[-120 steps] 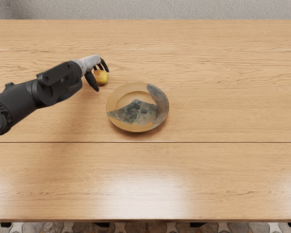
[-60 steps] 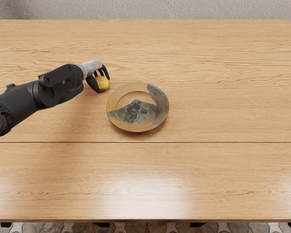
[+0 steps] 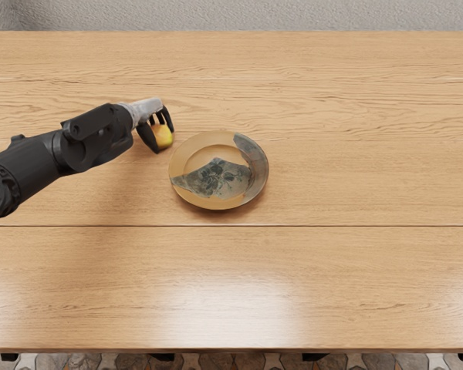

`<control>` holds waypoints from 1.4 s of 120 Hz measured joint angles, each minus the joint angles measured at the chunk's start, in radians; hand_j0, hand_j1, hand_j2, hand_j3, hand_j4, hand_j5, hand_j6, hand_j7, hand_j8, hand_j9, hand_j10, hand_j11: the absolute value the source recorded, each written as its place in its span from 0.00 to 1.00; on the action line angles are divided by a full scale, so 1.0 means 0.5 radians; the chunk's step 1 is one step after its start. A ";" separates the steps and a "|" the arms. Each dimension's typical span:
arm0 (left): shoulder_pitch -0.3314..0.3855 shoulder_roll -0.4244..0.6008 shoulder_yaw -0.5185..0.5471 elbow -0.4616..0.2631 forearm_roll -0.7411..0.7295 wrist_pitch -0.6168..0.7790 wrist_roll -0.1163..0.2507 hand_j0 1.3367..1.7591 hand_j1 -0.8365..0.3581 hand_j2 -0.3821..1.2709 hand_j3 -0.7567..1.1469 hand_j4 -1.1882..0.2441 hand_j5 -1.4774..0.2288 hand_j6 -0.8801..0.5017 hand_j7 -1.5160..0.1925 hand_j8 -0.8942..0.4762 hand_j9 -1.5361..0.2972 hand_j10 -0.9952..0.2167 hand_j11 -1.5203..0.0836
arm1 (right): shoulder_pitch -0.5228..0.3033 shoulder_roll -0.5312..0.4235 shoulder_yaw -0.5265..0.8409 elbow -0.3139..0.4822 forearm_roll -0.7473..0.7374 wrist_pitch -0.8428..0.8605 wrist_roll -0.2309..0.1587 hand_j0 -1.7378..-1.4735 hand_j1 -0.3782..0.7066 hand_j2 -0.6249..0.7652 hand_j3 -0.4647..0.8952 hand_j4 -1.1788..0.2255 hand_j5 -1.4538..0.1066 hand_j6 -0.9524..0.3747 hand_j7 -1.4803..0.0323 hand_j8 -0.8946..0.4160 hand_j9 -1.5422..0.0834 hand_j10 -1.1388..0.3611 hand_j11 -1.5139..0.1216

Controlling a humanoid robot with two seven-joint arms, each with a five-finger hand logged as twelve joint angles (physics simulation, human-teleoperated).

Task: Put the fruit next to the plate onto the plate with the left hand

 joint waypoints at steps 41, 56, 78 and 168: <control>0.003 0.000 0.009 0.001 -0.004 -0.008 0.001 0.75 0.50 0.37 0.40 0.35 0.38 0.33 0.38 0.33 0.35 0.28 0.39 | 0.000 0.000 0.000 0.000 0.000 0.000 0.000 0.30 0.03 0.45 0.34 0.84 0.93 0.72 0.98 0.68 0.95 0.76 0.93; 0.003 0.000 0.009 0.001 -0.005 -0.009 0.001 0.75 0.50 0.39 0.40 0.35 0.36 0.33 0.37 0.33 0.34 0.27 0.38 | 0.000 0.000 0.000 0.000 0.000 0.000 -0.001 0.30 0.03 0.45 0.34 0.84 0.93 0.72 0.98 0.68 0.95 0.76 0.93; -0.003 0.000 0.011 0.000 -0.010 -0.018 0.001 0.75 0.48 0.40 0.40 0.38 0.33 0.36 0.35 0.35 0.33 0.26 0.37 | 0.000 0.000 0.000 0.000 0.000 0.000 -0.001 0.30 0.03 0.45 0.34 0.84 0.93 0.72 0.98 0.68 0.95 0.76 0.93; -0.591 0.030 -0.023 -0.697 -0.299 -0.434 0.239 0.75 0.44 0.50 0.40 0.40 0.22 0.41 0.28 0.39 0.29 0.26 0.32 | 0.000 0.000 0.000 0.000 0.000 0.000 0.000 0.30 0.03 0.45 0.34 0.84 0.93 0.72 0.98 0.68 0.95 0.76 0.93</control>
